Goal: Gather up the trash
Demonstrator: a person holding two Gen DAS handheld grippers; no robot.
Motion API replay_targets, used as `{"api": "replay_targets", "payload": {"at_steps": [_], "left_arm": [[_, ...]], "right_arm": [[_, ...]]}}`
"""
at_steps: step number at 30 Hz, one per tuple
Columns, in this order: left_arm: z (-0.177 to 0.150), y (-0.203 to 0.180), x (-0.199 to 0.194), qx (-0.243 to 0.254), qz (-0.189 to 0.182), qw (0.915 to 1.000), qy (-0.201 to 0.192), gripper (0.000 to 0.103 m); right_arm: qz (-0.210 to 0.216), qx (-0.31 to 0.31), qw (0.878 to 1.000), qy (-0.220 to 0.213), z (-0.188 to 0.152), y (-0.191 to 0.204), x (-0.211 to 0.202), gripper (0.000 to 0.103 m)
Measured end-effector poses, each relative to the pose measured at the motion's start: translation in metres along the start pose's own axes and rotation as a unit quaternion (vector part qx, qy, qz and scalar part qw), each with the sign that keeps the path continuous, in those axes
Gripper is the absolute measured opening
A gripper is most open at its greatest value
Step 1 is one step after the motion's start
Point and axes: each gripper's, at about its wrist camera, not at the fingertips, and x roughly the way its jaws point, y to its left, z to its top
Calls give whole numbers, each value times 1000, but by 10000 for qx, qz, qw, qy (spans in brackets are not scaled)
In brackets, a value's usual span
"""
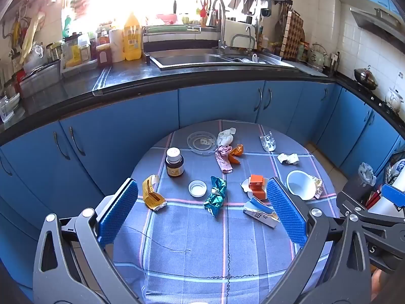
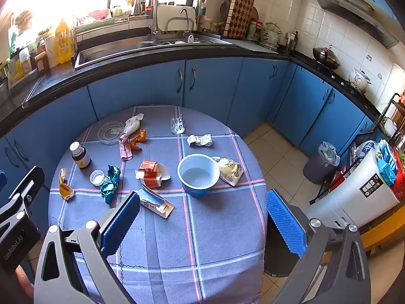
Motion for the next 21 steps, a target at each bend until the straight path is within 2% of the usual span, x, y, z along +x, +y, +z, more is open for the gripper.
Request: {"api": "replay_targets", "payload": {"at_steps": [21], "left_arm": [[0, 0, 0, -28, -24, 10000, 10, 100]], "right_arm": [[49, 8, 10000, 0, -2, -2, -2, 97]]}}
